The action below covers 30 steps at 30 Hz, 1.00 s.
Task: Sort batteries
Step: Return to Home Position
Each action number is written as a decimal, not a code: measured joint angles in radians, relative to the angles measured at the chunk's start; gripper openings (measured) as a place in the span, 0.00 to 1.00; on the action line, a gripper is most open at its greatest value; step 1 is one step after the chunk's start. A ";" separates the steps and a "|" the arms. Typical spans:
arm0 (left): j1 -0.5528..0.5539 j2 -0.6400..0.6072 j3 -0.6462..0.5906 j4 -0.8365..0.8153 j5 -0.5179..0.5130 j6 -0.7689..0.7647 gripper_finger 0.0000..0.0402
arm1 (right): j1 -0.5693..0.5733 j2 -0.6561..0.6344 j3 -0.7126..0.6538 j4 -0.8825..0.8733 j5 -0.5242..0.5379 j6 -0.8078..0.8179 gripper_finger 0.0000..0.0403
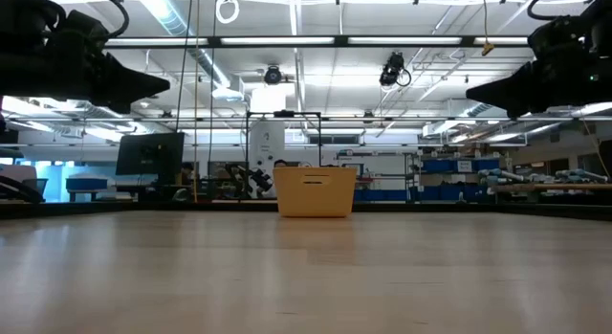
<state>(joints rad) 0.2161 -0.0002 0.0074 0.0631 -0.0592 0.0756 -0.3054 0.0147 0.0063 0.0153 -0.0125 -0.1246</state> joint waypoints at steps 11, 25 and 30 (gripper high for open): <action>0.000 0.000 0.000 -0.049 0.002 -0.001 0.01 | 0.002 0.011 0.000 -0.001 0.011 0.017 0.11; 0.000 0.000 0.000 0.020 0.001 -0.001 0.01 | 0.002 0.011 0.000 -0.001 0.012 0.017 0.11; 0.000 0.000 0.000 0.021 0.001 -0.001 0.01 | 0.002 0.011 0.000 -0.001 0.012 0.017 0.11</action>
<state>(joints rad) 0.2161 -0.0002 0.0071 0.0840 -0.0578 0.0742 -0.3038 0.0261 0.0063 0.0147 -0.0010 -0.1074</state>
